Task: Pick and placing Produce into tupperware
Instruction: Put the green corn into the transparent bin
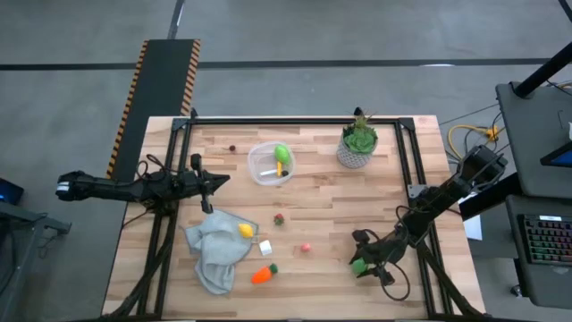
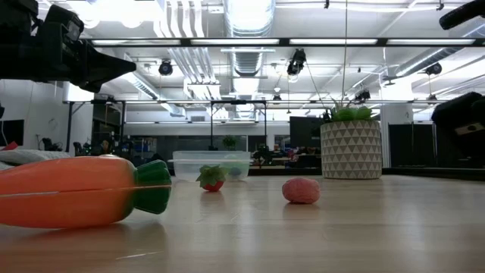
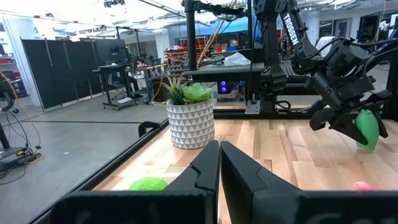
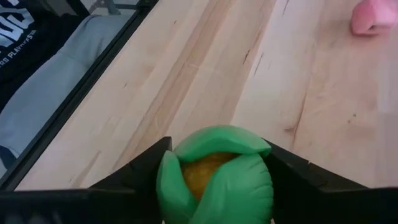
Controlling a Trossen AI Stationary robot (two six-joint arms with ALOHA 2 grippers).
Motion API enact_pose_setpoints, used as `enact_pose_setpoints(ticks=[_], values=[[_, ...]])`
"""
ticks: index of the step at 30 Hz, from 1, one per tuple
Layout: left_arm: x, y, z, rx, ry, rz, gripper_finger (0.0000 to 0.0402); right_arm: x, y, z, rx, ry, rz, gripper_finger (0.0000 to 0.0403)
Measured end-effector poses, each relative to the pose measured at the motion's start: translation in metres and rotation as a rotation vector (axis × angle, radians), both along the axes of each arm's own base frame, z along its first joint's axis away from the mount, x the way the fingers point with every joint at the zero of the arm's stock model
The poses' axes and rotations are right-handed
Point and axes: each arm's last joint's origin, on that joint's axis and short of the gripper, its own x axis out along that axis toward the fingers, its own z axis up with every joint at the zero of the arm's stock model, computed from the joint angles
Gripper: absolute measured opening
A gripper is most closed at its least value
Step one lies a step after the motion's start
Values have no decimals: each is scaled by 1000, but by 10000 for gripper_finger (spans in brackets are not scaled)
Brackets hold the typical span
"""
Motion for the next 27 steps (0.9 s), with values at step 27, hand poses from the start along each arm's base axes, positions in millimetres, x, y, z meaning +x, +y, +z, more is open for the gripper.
enact_pose_setpoints(ticks=[27], values=[[3, 0, -4, 4, 41, -1, 0, 111, -99, 109, -160, -360, -400, 194]])
